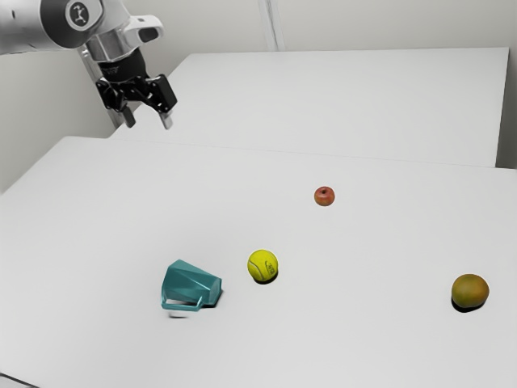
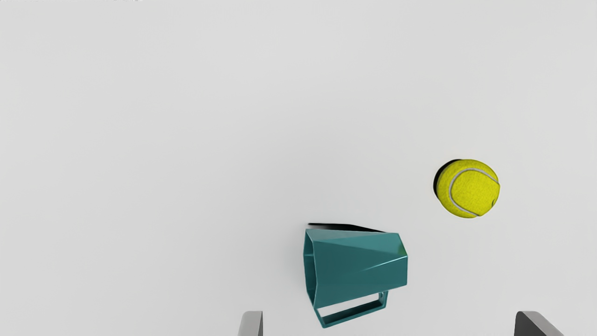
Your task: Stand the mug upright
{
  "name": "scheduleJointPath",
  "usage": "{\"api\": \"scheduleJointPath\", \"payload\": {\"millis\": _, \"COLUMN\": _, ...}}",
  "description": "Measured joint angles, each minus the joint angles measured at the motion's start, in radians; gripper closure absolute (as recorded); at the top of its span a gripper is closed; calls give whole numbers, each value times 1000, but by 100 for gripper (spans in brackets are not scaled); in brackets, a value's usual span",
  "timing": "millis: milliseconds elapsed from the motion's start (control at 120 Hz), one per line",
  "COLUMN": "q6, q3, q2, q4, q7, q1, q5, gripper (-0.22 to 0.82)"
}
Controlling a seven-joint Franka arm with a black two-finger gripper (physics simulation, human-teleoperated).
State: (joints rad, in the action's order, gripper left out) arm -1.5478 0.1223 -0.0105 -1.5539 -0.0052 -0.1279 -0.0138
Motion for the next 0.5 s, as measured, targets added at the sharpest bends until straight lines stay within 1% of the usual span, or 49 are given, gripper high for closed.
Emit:
{"api": "scheduleJointPath", "payload": {"millis": 92, "q6": 0, "q3": 0, "q2": -4, "q4": -5, "q7": -1, "q1": -8, "q5": 0, "gripper": 2}}
{"api": "scheduleJointPath", "payload": {"millis": 233, "q6": -4, "q3": 3, "q2": -44, "q4": -61, "q7": -2, "q1": -14, "q5": 0, "gripper": 2}}
{"api": "scheduleJointPath", "payload": {"millis": 433, "q6": -37, "q3": 17, "q2": -115, "q4": -200, "q7": -1, "q1": 40, "q5": -27, "gripper": 2}}
{"api": "scheduleJointPath", "payload": {"millis": 500, "q6": -64, "q3": 37, "q2": -130, "q4": -252, "q7": 3, "q1": 48, "q5": -65, "gripper": 2}}
